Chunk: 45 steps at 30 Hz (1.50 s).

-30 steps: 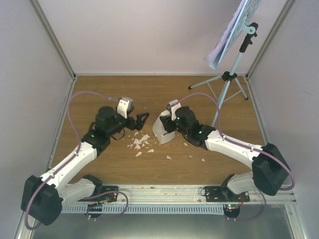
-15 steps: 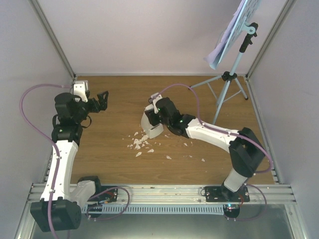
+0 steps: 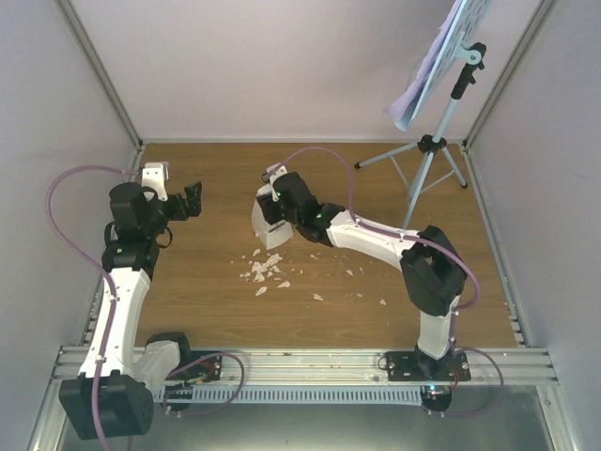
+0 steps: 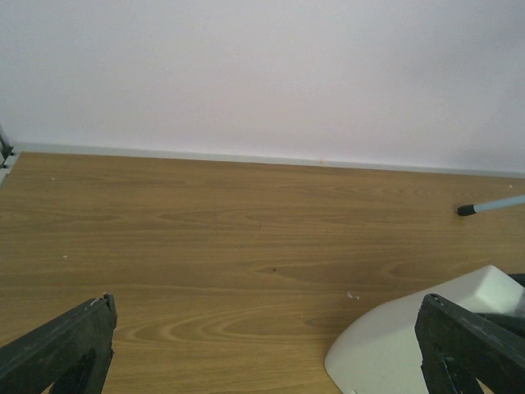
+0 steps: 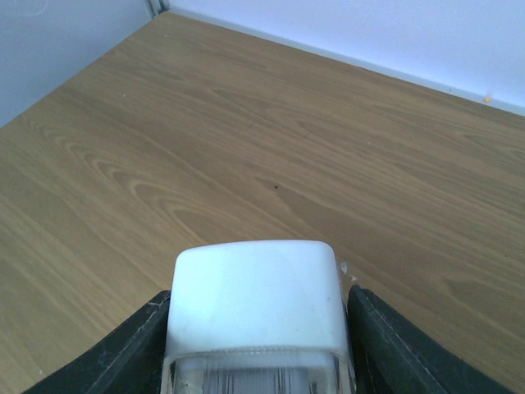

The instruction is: Pack up the instrument practice props

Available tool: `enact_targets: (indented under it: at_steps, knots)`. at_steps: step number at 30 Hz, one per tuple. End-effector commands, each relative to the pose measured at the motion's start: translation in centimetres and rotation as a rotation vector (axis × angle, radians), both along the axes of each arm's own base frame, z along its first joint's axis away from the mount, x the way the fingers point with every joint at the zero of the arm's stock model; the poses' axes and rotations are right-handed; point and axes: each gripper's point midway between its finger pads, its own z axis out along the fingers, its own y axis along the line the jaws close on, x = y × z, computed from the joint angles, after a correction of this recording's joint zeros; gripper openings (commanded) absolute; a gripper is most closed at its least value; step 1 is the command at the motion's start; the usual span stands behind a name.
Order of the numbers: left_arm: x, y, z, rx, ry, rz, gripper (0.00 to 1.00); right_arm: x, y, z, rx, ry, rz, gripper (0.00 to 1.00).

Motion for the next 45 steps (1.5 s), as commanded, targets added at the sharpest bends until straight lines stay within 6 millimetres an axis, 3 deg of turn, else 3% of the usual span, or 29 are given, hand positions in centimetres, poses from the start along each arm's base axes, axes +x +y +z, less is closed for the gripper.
enact_targets:
  at_steps: [1,11,16,19,21,25,29,32,34,36,37,38,41,45]
  knots:
    - [-0.1,0.5,1.4,0.034,-0.069,0.02,0.99,1.8,1.1,1.3,0.05,-0.036,-0.084,0.52]
    - [-0.1,0.7,1.0,0.041,-0.058,0.031,0.99,4.6,3.4,1.0,0.068,-0.028,-0.218,0.54]
    - [-0.1,0.8,0.8,0.042,-0.055,0.034,0.99,5.4,3.9,0.6,0.069,-0.02,-0.256,0.57]
    - [-0.1,0.8,0.7,0.045,-0.053,0.031,0.99,5.4,4.3,1.0,0.062,-0.033,-0.241,0.65]
    - [-0.1,0.8,0.7,0.047,-0.053,0.034,0.99,5.3,4.8,1.8,0.052,-0.049,-0.205,0.77]
    - [-0.2,0.9,0.7,0.055,-0.057,0.037,0.99,4.7,5.1,5.8,0.037,-0.096,-0.139,0.98]
    - [-0.2,1.0,0.4,0.06,-0.052,0.042,0.99,2.9,3.6,10.4,0.05,-0.15,-0.091,1.0]
    - [-0.3,1.1,0.4,0.063,-0.052,0.045,0.99,0.5,1.3,11.9,0.06,-0.154,-0.054,1.0]
    - [-0.4,1.1,0.5,0.064,-0.058,0.047,0.99,-1.4,-0.8,11.4,0.077,-0.136,-0.03,1.0]
    - [-0.5,1.1,0.7,0.066,-0.063,0.051,0.99,-3.0,-3.9,9.7,0.086,-0.097,-0.041,1.0]
    - [-0.6,1.1,0.6,0.066,-0.063,0.05,0.99,-3.7,-5.9,8.9,0.091,-0.075,-0.065,1.0]
    - [-0.6,1.1,0.7,0.066,-0.064,0.05,0.99,-4.1,-8.4,6.6,0.075,-0.03,-0.104,1.0]
    - [-0.6,1.1,0.5,0.067,-0.062,0.054,0.99,-4.8,-15.2,4.4,0.079,0.016,-0.207,1.0]
    - [-0.6,1.1,0.6,0.067,-0.065,0.053,0.99,-4.6,-23.6,5.3,0.078,-0.009,-0.337,0.99]
